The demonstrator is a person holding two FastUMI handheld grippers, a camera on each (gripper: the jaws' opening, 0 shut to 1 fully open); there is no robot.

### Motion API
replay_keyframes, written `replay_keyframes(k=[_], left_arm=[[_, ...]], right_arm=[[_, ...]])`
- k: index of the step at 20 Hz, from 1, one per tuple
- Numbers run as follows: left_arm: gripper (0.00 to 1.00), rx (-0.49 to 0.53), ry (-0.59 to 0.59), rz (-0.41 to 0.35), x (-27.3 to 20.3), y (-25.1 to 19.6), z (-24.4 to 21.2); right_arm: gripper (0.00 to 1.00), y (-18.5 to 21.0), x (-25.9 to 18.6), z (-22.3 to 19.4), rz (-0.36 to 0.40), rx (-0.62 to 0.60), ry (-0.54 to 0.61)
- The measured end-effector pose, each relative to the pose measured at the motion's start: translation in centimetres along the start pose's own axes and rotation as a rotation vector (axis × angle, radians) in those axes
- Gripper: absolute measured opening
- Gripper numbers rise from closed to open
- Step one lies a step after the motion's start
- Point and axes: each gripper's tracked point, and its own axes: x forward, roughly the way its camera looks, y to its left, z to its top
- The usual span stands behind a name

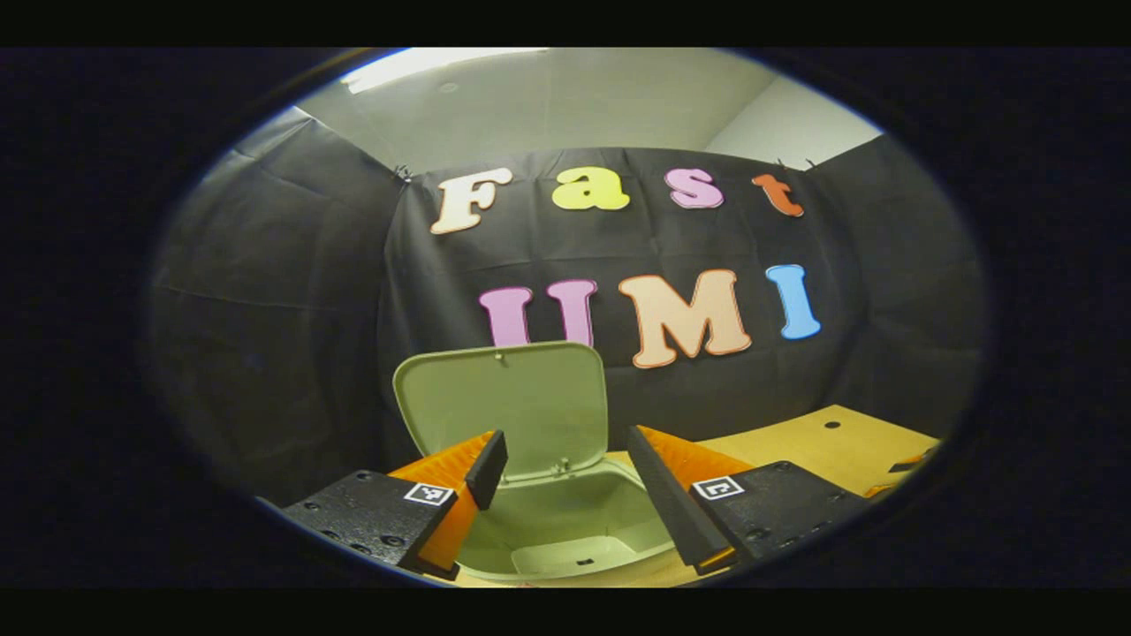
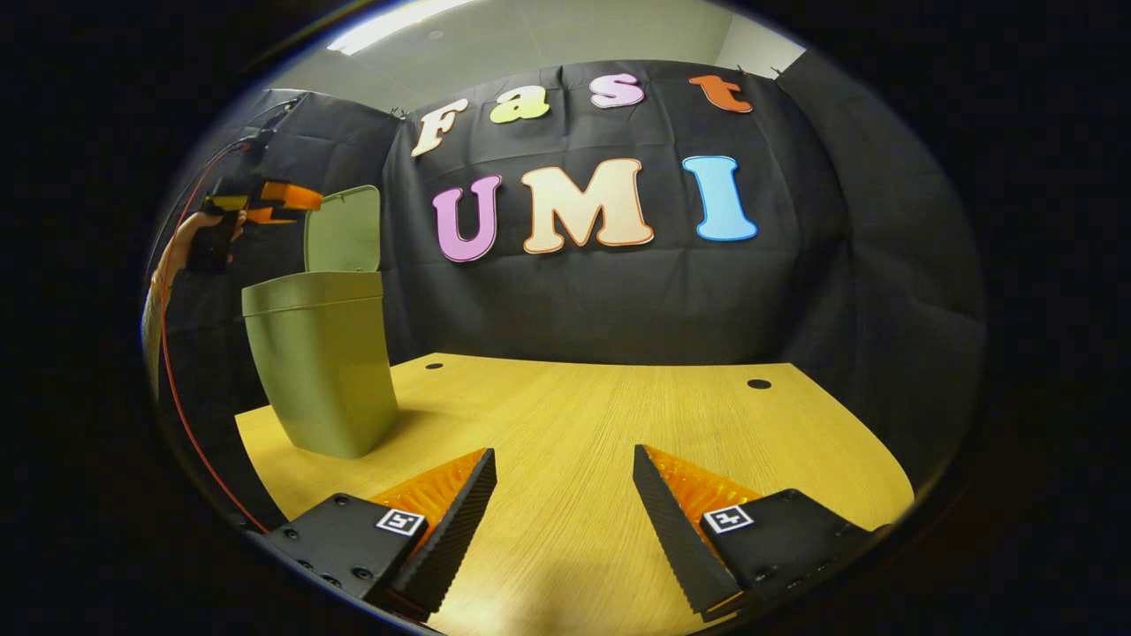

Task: Press the lid of the desktop garbage bin to open it, pick up the crumpled paper on the desktop and throw it into the bin, then pick up the pop can on the desktop and drop it into the bin, and finally close the garbage bin lid.

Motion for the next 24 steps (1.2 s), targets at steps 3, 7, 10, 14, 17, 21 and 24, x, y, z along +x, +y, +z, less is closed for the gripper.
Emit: replay_keyframes(k=[3,7,10,14,17,21,24], left_arm=[[0.88,0.008,-0.031,0.022,1.3,0.7,3.3],[0.82,-0.005,-0.051,0.046,4.3,1.4,6.6],[0.85,-0.012,-0.030,0.074,7.2,2.3,7.4],[0.82,0.048,0.065,0.152,10.1,4.5,5.0],[0.82,0.024,0.059,0.171,10.8,4.6,4.8],[0.82,-0.028,0.059,0.123,9.9,3.7,4.0],[0.82,-0.052,0.045,0.095,8.6,3.3,3.9]], right_arm=[[0.98,0.4,-0.2,0.2,0.008,-0.008,-0.002],[0.98,1.1,-0.4,0.1,0.030,-0.010,-0.005],[0.98,1.5,-0.3,0.1,0.035,-0.016,-0.004],[0.98,2.4,-0.6,0.3,0.061,-0.019,-0.009],[0.98,2.2,-0.5,0.1,0.056,-0.029,-0.006],[0.98,1.9,-0.5,0.3,0.053,-0.020,-0.007],[0.99,1.9,-0.4,-0.1,0.049,-0.018,-0.001]])
